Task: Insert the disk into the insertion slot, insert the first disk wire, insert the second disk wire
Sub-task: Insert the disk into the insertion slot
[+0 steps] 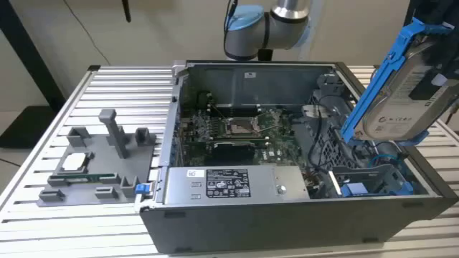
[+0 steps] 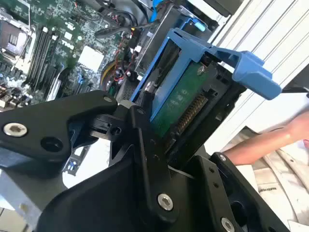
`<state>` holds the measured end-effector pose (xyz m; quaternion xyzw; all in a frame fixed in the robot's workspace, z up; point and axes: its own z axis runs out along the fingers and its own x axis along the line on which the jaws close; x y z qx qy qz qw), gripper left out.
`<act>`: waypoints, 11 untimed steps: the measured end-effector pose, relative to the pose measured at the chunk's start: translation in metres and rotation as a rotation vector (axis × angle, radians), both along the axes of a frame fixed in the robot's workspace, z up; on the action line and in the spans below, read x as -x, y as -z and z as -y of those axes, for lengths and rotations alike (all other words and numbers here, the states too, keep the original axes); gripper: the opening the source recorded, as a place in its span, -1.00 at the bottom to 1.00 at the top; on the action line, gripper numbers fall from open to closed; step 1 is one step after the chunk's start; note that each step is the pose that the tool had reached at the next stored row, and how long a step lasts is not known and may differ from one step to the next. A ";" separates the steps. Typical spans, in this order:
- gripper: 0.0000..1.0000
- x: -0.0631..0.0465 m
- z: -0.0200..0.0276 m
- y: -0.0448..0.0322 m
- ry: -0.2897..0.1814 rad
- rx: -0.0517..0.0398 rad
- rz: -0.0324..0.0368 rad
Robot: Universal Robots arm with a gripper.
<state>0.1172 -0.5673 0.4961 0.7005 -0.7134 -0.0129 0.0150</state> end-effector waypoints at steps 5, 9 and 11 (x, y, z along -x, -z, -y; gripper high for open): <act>-1.00 0.000 0.0000 0.0000 0.000 0.0000 0.0000; -1.00 0.000 0.0000 0.0000 0.000 0.0000 0.0000; -1.00 0.000 0.0000 0.0000 0.000 0.0000 0.0000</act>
